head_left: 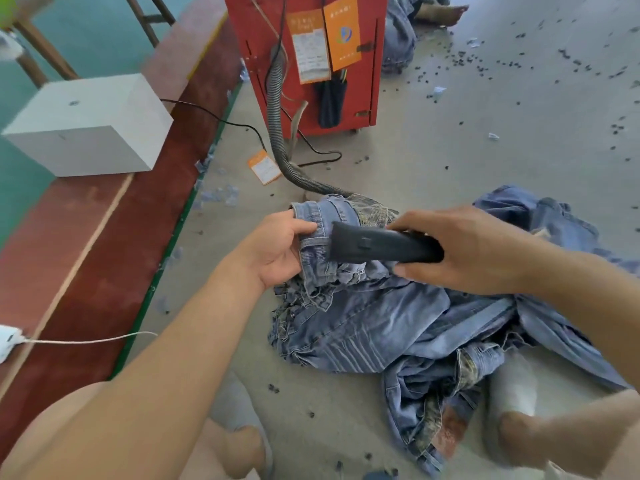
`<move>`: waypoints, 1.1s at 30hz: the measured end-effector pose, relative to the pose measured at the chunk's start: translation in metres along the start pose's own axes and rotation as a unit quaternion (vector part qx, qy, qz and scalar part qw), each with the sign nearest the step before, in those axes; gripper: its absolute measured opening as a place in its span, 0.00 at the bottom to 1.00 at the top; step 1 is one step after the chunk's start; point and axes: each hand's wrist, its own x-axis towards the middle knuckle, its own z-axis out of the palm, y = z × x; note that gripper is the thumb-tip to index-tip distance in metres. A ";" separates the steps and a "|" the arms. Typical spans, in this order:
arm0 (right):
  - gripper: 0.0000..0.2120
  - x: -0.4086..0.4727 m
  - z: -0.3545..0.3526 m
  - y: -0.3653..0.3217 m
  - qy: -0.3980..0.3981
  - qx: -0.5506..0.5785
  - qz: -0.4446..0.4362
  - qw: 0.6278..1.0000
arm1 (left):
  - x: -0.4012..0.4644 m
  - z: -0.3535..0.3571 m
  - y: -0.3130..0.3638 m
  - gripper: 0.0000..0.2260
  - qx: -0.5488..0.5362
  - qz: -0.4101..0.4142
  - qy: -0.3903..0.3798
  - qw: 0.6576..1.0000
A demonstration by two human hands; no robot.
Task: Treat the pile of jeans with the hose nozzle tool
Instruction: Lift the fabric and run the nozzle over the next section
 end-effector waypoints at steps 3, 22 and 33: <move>0.18 0.005 0.002 -0.001 0.023 0.048 -0.021 0.998 | -0.002 0.001 -0.002 0.17 0.010 0.002 -0.004 1.000; 0.13 0.041 0.003 0.050 0.151 0.354 0.337 0.859 | -0.002 -0.008 -0.003 0.29 -0.058 -0.014 -0.042 0.997; 0.14 0.068 0.047 0.023 0.089 0.369 0.364 0.851 | 0.003 0.001 -0.046 0.12 0.108 -0.044 0.156 0.981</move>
